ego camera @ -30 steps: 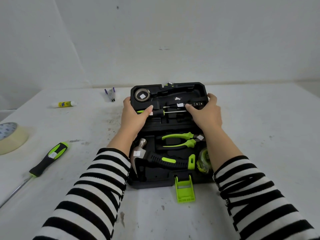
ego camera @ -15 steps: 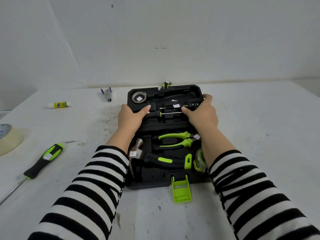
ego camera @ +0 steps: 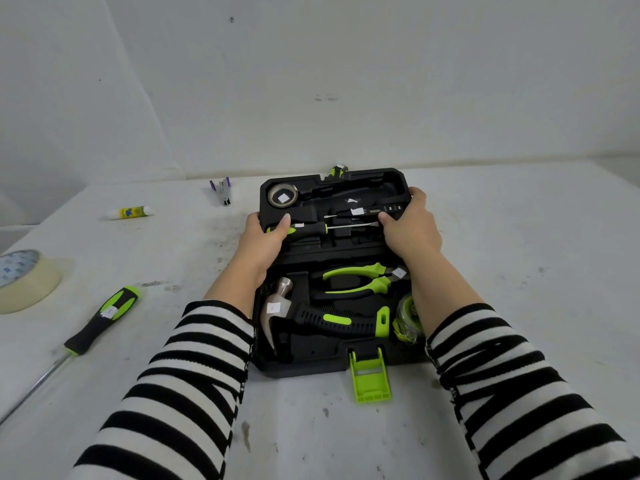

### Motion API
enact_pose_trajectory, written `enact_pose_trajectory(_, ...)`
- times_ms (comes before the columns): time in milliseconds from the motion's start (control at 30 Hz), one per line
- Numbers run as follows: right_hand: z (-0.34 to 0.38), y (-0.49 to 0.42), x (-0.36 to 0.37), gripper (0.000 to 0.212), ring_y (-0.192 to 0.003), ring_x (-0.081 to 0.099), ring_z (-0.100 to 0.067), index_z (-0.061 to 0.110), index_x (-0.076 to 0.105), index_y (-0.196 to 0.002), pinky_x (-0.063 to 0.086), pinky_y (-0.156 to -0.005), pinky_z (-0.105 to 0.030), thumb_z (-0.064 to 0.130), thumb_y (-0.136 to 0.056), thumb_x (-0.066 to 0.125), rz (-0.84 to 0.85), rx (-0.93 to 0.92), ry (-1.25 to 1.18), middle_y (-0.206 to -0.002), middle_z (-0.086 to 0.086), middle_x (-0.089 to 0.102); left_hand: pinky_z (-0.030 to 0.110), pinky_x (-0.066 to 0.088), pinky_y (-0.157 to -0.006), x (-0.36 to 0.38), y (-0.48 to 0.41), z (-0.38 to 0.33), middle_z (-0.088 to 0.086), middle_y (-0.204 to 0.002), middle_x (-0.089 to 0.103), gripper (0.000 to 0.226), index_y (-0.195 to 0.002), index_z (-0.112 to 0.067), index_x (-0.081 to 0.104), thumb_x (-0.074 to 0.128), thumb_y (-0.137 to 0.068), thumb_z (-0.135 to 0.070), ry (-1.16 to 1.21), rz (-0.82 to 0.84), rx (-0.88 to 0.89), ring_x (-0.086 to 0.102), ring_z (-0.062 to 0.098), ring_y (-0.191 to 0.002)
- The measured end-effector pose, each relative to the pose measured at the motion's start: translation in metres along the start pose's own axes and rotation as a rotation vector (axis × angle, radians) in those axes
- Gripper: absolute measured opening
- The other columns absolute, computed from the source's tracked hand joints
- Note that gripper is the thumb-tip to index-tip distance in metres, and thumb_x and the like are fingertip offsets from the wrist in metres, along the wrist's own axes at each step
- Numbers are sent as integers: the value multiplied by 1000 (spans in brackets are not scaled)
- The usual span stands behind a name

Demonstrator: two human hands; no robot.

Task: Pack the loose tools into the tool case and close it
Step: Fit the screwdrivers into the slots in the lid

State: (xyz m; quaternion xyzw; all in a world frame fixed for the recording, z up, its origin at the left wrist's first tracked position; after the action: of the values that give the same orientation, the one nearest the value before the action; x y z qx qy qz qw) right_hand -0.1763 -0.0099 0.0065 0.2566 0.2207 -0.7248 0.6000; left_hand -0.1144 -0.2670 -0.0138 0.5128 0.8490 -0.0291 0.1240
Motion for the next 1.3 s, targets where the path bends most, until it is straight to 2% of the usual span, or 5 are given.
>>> enact_pose_trajectory(133,-3,-2,1,66,-119,52,-32,26,19,-148,36,-82,-33,24,-93,55,47,-22,5,-133,-11,52,32,47,-91,-1,-5,5,5,-120,60,49,-122,-9,54,61,-88,-43,-14,-55,-41,58,22,-110)
enact_pose_trajectory(433,1,2,3,80,-104,64,-30,31,22,-145,48,-94,-40,37,-78,66,96,-33,-76,-128,-6,57,38,49,-95,-1,-10,8,5,-121,60,57,-124,-9,53,67,-83,-46,-9,-55,-72,58,24,-109)
enact_pose_trajectory(667,-2,-7,1,74,-107,61,-25,28,29,-140,43,-76,-30,27,-80,71,41,14,-122,-122,-1,61,31,50,-76,1,-14,6,7,-111,65,49,-116,-8,61,72,-81,-40,27,-63,-110,63,24,-100)
enact_pose_trajectory(1133,-3,-5,0,70,-116,54,-31,26,27,-143,35,-78,-32,34,-85,66,-3,-18,57,-130,-9,53,37,48,-89,0,-8,-1,7,-112,59,50,-113,-7,56,62,-86,-47,-182,-133,-6,57,26,-104)
enact_pose_trajectory(1300,2,-2,6,63,-119,49,-36,17,32,-140,40,-95,-43,40,-87,57,-1,-39,221,-130,-15,49,38,46,-85,0,-5,-4,8,-108,59,56,-112,-4,55,53,-88,-54,-407,-146,17,54,29,-106)
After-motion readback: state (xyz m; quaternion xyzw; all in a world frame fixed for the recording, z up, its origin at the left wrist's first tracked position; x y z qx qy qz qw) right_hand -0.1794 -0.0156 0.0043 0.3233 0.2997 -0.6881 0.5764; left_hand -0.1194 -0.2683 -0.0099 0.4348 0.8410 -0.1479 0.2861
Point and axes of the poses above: each hand's wrist, its own y-axis away from the middle knuckle, its own x-axis out of the palm, z = x × y, the point moved 6 cm from there along -y, towards the middle knuckle
